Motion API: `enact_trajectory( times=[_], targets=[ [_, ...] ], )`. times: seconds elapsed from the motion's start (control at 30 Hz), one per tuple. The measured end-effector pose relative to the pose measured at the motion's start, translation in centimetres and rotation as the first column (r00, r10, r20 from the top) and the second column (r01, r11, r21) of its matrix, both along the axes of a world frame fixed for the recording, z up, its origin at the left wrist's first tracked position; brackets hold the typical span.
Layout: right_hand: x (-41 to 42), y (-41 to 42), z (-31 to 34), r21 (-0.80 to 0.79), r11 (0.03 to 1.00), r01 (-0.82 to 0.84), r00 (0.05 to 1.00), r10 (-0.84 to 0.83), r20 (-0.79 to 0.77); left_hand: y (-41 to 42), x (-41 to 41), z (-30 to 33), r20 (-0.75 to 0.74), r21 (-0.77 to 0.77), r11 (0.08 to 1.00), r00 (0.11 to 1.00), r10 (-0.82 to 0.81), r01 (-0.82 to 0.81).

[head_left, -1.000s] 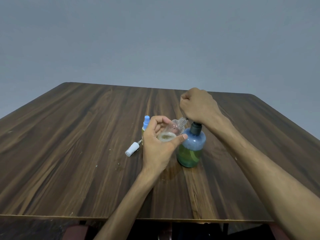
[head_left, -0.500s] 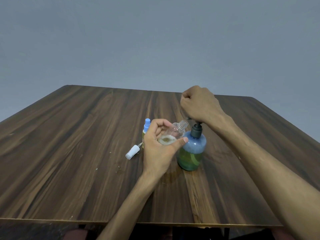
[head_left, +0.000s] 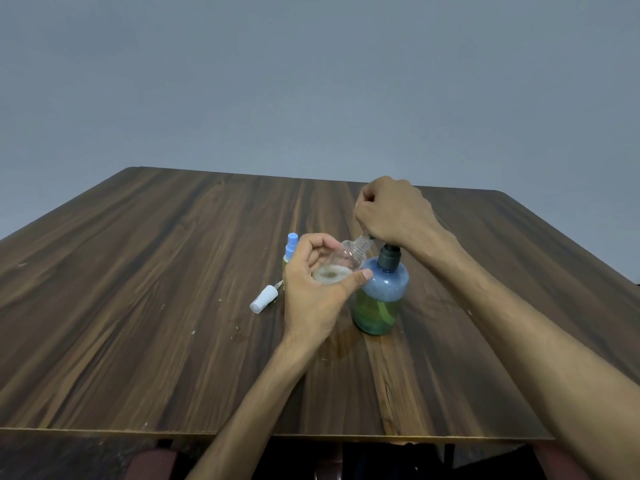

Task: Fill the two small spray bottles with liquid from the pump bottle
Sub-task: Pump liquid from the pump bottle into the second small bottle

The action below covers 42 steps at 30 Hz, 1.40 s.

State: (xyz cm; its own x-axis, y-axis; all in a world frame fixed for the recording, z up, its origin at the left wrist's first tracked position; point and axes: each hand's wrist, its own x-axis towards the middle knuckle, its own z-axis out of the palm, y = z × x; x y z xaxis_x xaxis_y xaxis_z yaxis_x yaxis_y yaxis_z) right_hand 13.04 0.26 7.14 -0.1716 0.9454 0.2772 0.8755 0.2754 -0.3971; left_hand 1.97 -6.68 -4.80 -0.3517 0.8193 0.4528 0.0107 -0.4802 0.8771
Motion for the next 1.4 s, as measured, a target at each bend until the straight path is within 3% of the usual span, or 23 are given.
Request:
enact_trajectory(
  times=[0.2,0.4,0.7,0.9,1.1,1.3,1.4],
  targets=[
    [0.5,0.3,0.6,-0.041,0.998,-0.052,0.988,0.046,-0.148,-0.1,0.1,0.2,-0.01,-0.011,1.0,1.0,-0.015,0.015],
    [-0.4,0.6,2.7,-0.217,0.96,-0.179,0.981,0.158,-0.115,0.1,0.0,0.0,0.008,-0.002,1.0,1.0,-0.007,0.007],
    [-1.7,0.4,1.2,-0.147,0.979,-0.142,0.99,0.141,-0.018,-0.1,0.1,0.2,0.015,-0.007,1.0,1.0,0.001,0.0],
    [-1.3,0.7,1.2,-0.125,0.985,-0.121,0.991,0.114,-0.063,-0.2,0.1,0.3,0.0,0.0,1.0,1.0,0.004,-0.004],
    [-1.7,0.6,-0.1,-0.023,0.999,-0.043,0.998,0.044,0.037,-0.1,0.1,0.2,0.007,-0.006,1.0,1.0,0.005,-0.005],
    [-1.3,0.6,0.8,-0.035,0.998,-0.06,0.996,0.058,-0.071,-0.3,0.0,0.2,0.016,-0.008,1.0,1.0,-0.006,0.006],
    [-1.3,0.6,0.8,-0.008,0.999,-0.053,0.998,0.053,-0.033,-0.2,0.1,0.3,0.024,0.005,1.0,1.0,0.0,0.0]
  ],
)
